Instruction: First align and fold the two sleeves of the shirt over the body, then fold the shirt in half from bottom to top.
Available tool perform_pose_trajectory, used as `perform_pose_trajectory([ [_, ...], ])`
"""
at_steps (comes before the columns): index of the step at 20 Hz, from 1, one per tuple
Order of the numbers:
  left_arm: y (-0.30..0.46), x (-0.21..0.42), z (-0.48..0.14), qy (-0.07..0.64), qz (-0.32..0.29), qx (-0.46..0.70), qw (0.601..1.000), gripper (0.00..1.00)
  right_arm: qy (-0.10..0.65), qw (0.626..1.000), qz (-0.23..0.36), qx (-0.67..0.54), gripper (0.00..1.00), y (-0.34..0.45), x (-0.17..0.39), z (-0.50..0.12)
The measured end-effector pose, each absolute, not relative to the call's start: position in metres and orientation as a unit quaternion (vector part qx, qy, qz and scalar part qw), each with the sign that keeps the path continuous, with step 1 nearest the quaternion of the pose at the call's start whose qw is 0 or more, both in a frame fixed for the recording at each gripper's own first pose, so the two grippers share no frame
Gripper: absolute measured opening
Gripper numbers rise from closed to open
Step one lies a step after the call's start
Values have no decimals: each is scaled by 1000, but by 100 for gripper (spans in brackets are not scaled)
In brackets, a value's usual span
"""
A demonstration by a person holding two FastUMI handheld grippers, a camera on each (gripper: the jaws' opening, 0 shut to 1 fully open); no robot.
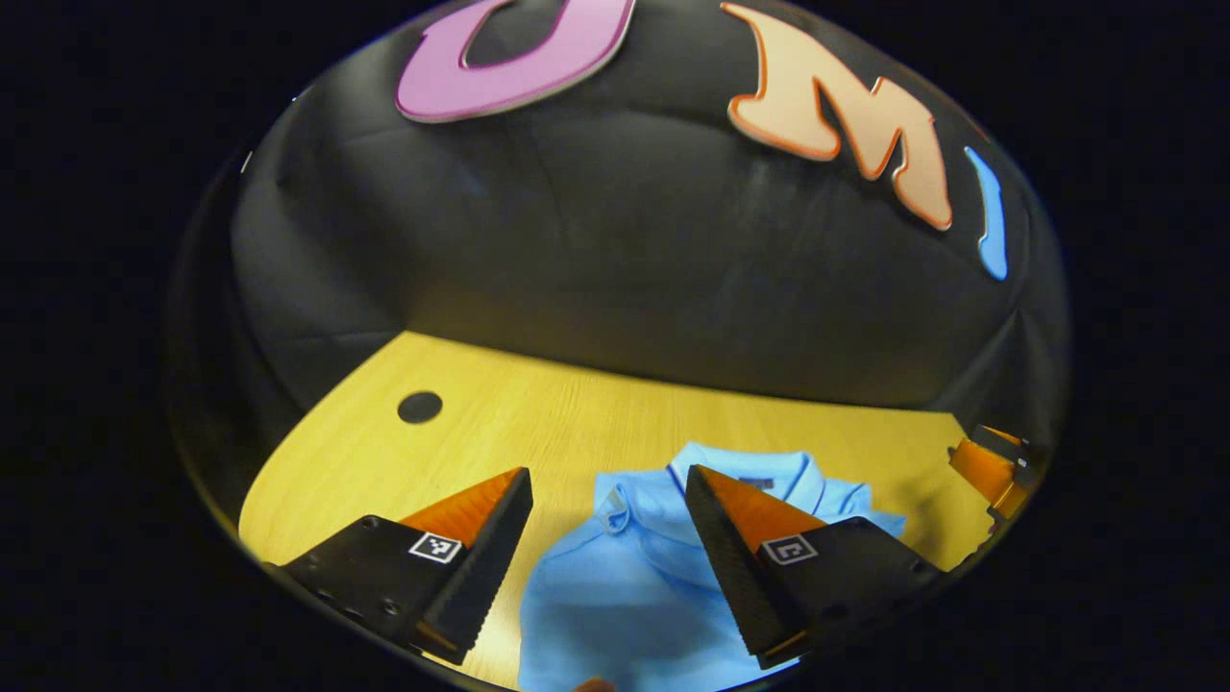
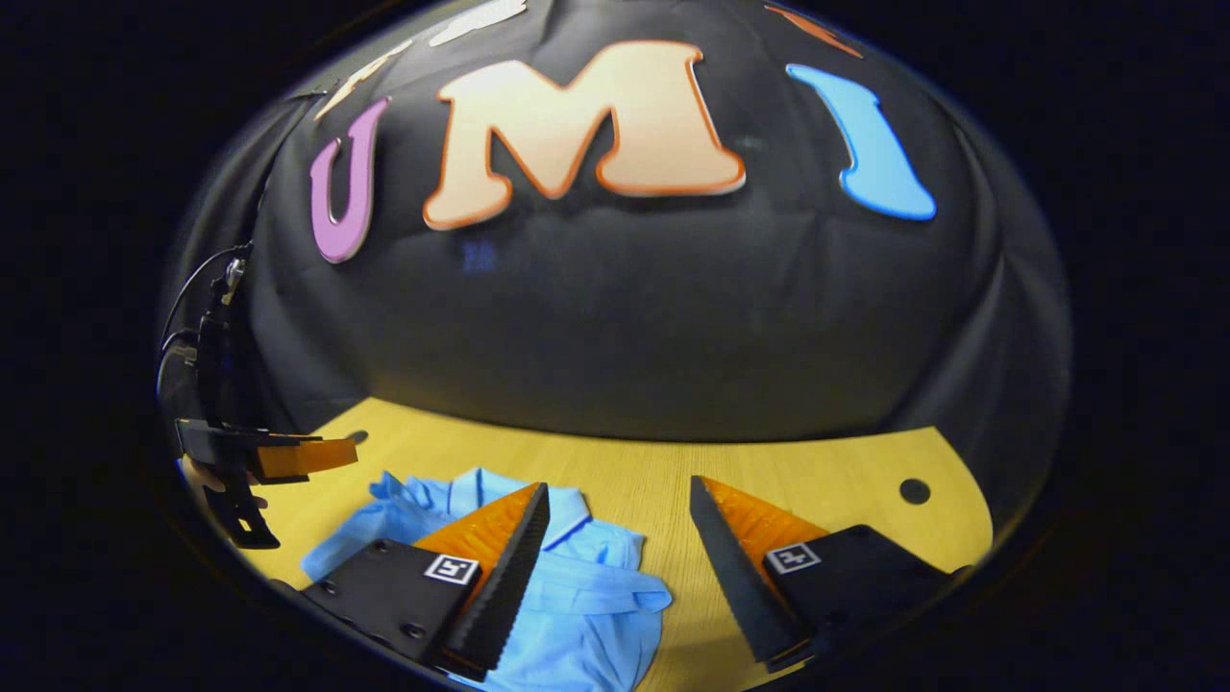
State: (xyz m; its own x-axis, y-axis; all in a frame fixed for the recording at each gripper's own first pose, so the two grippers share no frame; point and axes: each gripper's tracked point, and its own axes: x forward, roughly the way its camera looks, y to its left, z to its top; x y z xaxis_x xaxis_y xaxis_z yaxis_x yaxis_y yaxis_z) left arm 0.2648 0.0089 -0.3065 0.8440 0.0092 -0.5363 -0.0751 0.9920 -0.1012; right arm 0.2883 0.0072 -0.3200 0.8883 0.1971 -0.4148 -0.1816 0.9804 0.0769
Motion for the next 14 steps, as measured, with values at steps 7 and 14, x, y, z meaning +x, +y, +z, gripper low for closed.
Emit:
perform_pose_trajectory([
  [7, -13, 180, -122, 110, -4, -5, 994, 95, 58, 996, 70, -10, 94, 3, 182, -140],
  [14, -9, 67, -42, 62, -6, 18, 998, 95, 19, 998, 55, 0, 97, 19, 78, -59],
])
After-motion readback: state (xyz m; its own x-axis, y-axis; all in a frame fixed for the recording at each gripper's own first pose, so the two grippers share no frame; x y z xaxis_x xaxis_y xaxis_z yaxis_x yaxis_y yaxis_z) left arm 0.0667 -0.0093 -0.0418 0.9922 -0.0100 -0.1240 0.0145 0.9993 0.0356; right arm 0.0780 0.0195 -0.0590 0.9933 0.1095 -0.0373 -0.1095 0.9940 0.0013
